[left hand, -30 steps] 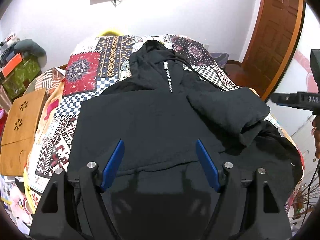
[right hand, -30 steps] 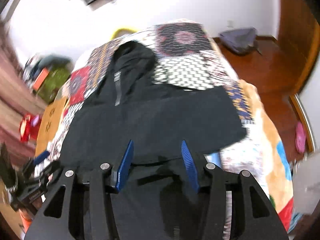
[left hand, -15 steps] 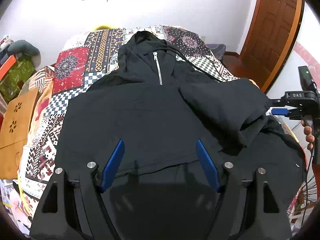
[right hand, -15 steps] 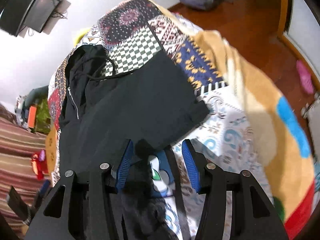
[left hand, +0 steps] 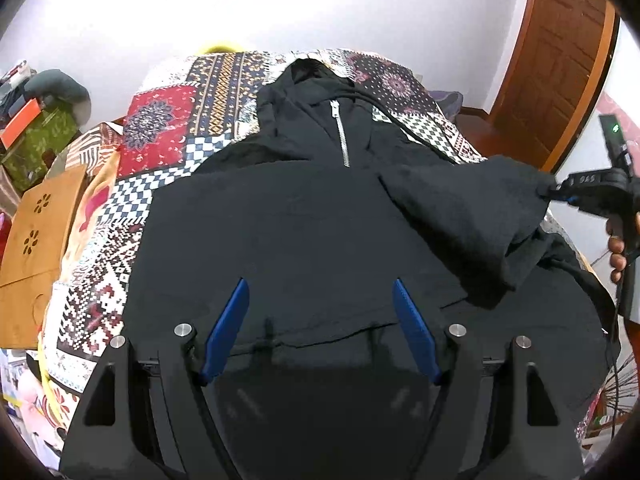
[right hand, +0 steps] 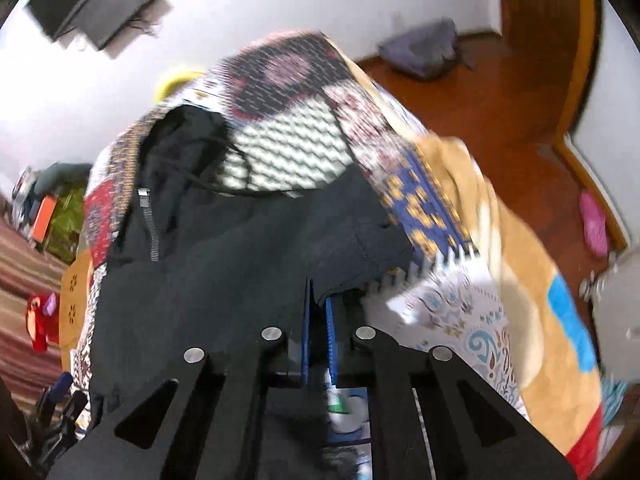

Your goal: Fold large clothes

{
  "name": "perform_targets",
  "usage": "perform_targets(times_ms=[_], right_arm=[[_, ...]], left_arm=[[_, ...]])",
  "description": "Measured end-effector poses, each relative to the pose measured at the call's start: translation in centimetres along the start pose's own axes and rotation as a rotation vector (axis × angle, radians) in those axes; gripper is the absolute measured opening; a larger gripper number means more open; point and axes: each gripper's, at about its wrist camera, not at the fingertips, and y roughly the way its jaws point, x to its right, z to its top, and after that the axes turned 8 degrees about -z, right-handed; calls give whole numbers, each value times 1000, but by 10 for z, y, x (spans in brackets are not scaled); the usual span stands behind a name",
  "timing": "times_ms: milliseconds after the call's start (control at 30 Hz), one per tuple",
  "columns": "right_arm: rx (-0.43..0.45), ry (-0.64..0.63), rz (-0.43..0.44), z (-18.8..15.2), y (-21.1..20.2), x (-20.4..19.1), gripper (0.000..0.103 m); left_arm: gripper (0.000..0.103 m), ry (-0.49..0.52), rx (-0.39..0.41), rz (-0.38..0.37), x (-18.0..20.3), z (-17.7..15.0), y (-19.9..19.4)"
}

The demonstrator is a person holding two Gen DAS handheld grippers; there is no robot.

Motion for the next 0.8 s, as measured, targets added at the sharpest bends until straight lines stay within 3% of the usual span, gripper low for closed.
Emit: perform_targets(times_ms=[233,400,633,800], right_arm=[[121,-173,108,11,-55,-84,5],[121,-279,217,4,-70,-152,5],[-6,-465,302,-55,-37,-243,5],[-147,-592,278,-104,7,-280,8]], left_arm=[[73,-30,70,2,-20,0,-31],[73,-58,113,14,-42,-6,-56],[73,-120,138,47,-83,-23,-84],[73,-176,130,72,-110,-42,-97]])
